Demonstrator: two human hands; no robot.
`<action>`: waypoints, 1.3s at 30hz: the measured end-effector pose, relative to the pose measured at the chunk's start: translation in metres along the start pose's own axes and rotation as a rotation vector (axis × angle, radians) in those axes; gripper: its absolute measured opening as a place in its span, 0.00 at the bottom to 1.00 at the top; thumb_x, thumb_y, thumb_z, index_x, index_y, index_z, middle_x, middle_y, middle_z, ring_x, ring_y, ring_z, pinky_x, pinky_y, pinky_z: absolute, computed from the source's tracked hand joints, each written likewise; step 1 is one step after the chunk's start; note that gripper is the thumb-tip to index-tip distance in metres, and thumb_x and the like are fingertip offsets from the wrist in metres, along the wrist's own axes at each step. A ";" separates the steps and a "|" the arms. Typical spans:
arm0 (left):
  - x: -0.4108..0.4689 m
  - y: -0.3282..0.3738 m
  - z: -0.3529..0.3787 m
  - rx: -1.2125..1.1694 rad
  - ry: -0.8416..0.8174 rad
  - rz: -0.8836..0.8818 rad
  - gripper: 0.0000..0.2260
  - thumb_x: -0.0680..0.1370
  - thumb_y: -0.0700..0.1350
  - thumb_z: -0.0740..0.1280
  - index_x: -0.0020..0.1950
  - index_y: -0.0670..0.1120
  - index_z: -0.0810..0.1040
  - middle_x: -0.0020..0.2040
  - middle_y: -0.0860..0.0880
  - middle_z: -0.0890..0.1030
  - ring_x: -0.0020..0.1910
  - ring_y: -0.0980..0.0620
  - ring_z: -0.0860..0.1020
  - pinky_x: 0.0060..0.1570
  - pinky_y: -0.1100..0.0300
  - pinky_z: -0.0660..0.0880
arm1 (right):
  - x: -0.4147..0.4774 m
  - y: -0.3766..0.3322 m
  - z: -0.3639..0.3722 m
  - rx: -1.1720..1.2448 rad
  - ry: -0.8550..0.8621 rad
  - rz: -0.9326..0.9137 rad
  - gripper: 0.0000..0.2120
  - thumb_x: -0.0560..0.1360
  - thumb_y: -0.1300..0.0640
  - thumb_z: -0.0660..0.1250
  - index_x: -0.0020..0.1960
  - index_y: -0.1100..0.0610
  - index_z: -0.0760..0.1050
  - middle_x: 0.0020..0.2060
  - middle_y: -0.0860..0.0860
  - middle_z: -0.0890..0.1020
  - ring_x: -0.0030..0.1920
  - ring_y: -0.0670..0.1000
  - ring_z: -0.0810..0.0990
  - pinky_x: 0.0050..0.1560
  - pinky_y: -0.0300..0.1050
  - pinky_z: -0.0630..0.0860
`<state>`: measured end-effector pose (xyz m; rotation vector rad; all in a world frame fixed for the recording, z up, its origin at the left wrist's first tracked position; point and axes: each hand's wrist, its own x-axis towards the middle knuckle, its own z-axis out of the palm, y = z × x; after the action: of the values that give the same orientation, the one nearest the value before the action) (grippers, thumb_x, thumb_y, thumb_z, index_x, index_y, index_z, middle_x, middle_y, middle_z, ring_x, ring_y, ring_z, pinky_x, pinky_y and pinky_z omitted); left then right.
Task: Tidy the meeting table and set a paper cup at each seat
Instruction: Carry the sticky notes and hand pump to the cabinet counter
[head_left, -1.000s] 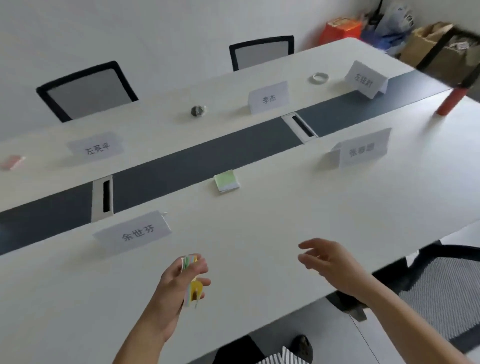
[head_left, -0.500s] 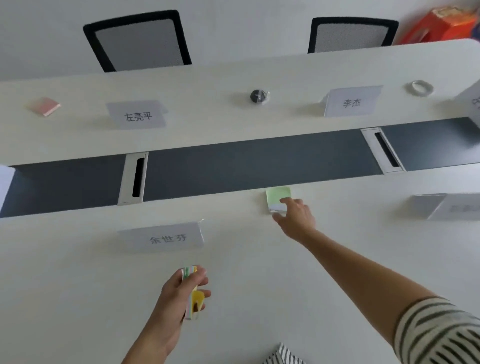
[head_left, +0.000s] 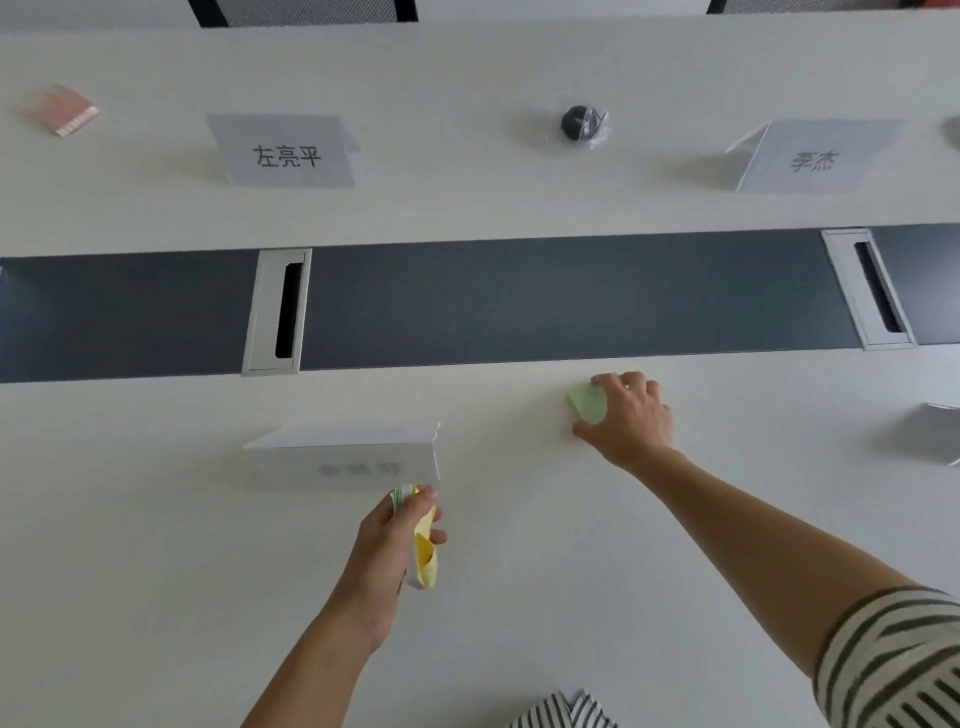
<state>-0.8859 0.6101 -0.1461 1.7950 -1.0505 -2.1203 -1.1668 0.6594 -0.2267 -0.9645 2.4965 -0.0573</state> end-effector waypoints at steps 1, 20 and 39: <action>0.000 0.003 0.007 -0.023 -0.018 0.000 0.13 0.70 0.52 0.70 0.51 0.47 0.80 0.47 0.45 0.79 0.43 0.48 0.79 0.37 0.56 0.70 | -0.005 0.001 -0.005 0.047 -0.033 0.037 0.33 0.65 0.43 0.72 0.68 0.48 0.68 0.62 0.53 0.73 0.62 0.56 0.71 0.55 0.51 0.73; -0.140 -0.038 0.141 -0.104 -0.503 0.125 0.24 0.81 0.60 0.52 0.66 0.46 0.75 0.58 0.42 0.83 0.55 0.44 0.82 0.53 0.49 0.77 | -0.299 0.058 -0.081 1.034 0.158 -0.075 0.15 0.67 0.44 0.76 0.49 0.49 0.77 0.52 0.38 0.79 0.44 0.45 0.82 0.45 0.45 0.81; -0.274 -0.205 0.285 0.665 -0.805 0.164 0.09 0.78 0.43 0.65 0.56 0.44 0.80 0.49 0.40 0.82 0.46 0.41 0.81 0.46 0.47 0.78 | -0.541 0.284 -0.008 1.126 0.412 0.386 0.07 0.75 0.56 0.68 0.50 0.46 0.82 0.42 0.43 0.84 0.39 0.36 0.80 0.43 0.31 0.72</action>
<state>-1.0137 1.0241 -0.0446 0.8895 -2.2015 -2.6225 -0.9979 1.2220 -0.0587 0.0161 2.3211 -1.4554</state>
